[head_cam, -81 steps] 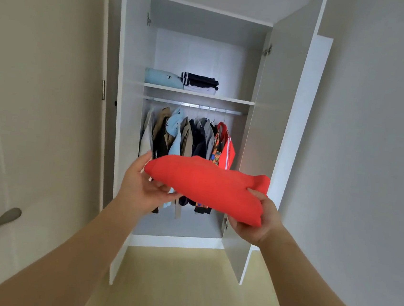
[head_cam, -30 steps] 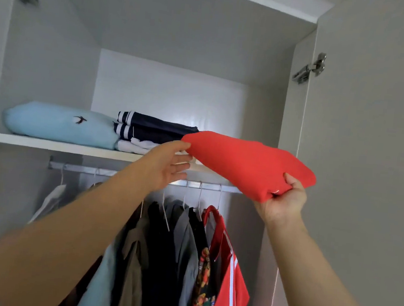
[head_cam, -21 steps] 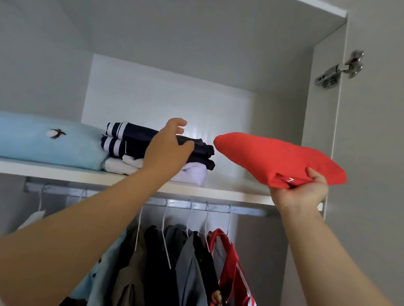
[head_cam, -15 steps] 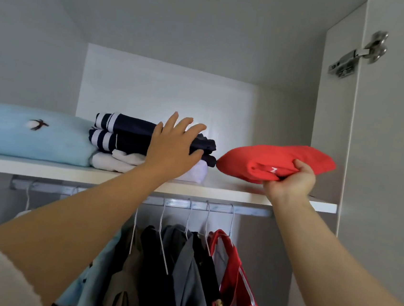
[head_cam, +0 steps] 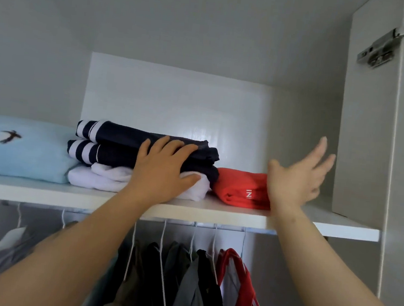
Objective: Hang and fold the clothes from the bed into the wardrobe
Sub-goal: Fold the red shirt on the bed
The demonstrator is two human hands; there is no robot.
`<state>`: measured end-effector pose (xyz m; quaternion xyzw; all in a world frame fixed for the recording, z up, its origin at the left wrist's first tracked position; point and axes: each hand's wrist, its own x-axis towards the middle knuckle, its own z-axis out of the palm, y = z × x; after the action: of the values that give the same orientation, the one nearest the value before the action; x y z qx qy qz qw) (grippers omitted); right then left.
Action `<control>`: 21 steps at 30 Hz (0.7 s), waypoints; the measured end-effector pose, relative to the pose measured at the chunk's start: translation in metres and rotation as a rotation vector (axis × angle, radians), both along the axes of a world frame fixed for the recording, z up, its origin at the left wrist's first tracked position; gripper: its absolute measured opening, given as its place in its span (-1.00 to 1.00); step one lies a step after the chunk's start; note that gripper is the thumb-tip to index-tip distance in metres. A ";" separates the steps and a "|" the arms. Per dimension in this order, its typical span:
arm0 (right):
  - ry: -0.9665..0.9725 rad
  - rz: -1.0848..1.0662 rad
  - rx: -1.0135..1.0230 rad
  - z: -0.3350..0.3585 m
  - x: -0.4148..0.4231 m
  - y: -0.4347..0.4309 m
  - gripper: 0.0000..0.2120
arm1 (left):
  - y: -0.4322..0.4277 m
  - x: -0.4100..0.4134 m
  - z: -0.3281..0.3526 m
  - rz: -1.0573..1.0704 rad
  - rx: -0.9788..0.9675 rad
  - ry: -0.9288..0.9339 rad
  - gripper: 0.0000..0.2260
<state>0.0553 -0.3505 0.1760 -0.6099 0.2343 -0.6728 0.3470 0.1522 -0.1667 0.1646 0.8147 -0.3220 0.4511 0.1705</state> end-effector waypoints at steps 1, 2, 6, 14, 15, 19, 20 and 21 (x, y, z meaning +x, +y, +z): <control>0.089 -0.170 -0.240 -0.002 -0.002 0.001 -0.23 | 0.000 0.000 0.000 0.006 0.009 0.006 -0.44; 0.180 -0.272 -0.446 -0.004 -0.002 0.002 -0.32 | 0.001 0.000 0.000 0.012 0.016 0.010 -0.44; 0.750 -0.146 -0.490 -0.003 0.006 -0.006 -0.68 | 0.001 -0.005 -0.002 0.025 0.022 0.015 -0.45; 1.010 0.280 -0.299 0.003 0.022 -0.012 -0.77 | 0.001 -0.008 -0.002 0.035 0.021 0.026 -0.49; 1.022 0.290 -0.306 0.004 0.025 -0.010 -0.76 | 0.001 -0.009 -0.002 0.034 0.020 0.028 -0.49; 1.066 0.314 -0.342 0.007 0.034 -0.005 -0.69 | 0.001 -0.008 -0.003 0.029 0.020 0.024 -0.50; 1.074 0.317 -0.350 0.007 0.034 -0.005 -0.68 | 0.001 -0.008 -0.003 0.029 0.020 0.022 -0.50; 1.079 0.323 -0.358 0.007 0.033 -0.005 -0.68 | 0.001 -0.008 -0.003 0.028 0.019 0.021 -0.50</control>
<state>0.0887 -0.3556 0.1828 -0.9430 0.1646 -0.2354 0.1683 0.1444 -0.1658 0.1618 0.8254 -0.3130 0.4418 0.1596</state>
